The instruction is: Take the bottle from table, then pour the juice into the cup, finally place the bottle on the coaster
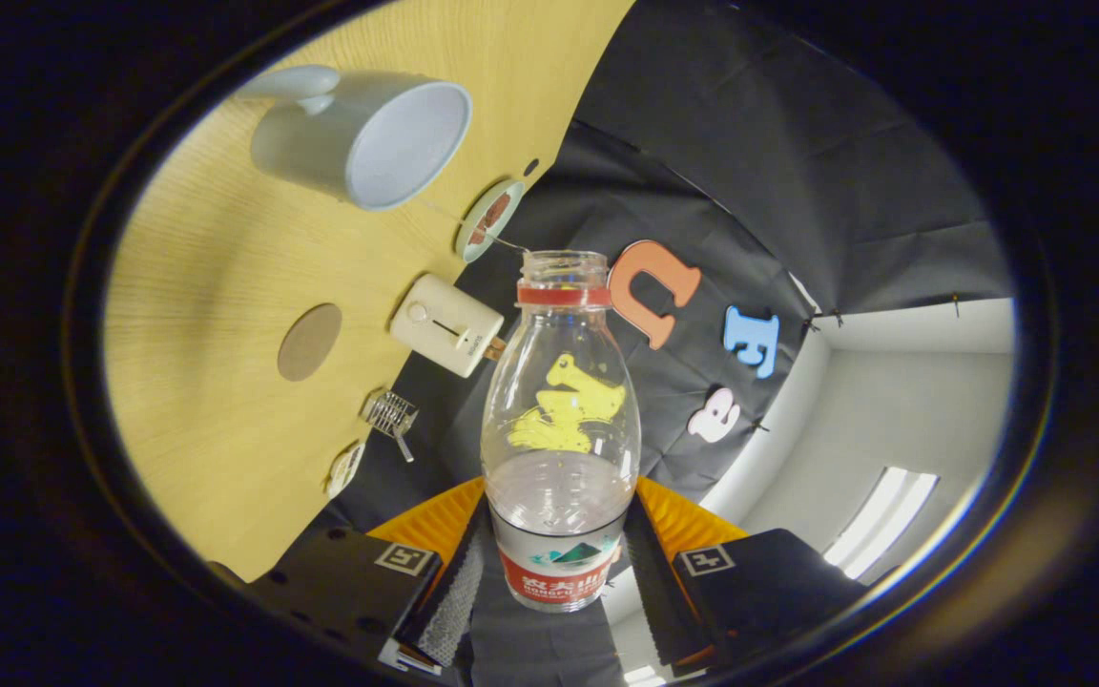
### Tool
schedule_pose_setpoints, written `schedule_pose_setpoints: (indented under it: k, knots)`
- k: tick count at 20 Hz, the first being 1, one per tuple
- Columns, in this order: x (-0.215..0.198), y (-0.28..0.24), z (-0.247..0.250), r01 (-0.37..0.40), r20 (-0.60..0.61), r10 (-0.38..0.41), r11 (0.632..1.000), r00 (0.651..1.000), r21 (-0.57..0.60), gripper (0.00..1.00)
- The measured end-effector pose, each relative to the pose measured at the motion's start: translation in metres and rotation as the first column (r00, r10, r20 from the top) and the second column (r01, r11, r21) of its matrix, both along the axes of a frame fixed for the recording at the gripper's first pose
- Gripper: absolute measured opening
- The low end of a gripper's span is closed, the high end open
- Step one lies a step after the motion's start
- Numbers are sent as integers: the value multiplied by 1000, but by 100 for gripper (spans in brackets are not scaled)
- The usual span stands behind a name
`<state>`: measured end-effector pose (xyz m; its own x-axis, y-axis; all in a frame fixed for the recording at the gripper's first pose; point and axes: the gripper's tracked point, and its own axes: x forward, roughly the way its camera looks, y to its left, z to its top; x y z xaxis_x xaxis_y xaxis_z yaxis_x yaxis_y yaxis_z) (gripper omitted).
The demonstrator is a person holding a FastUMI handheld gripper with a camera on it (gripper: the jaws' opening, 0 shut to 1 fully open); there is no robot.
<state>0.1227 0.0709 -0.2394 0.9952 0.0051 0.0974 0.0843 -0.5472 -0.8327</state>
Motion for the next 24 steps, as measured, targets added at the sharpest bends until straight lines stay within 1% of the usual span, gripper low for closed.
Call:
schedule_pose_setpoints:
  k: [10,13,20,24]
  knots:
    - [4,10,20,-31,60,32,999,998,-21,79]
    - [5,20,29,-61,91,65,997,994,-50,79]
    - [2,27,23,-77,67,82,994,994,-79,79]
    - [2,23,24,-69,73,73,996,995,-49,79]
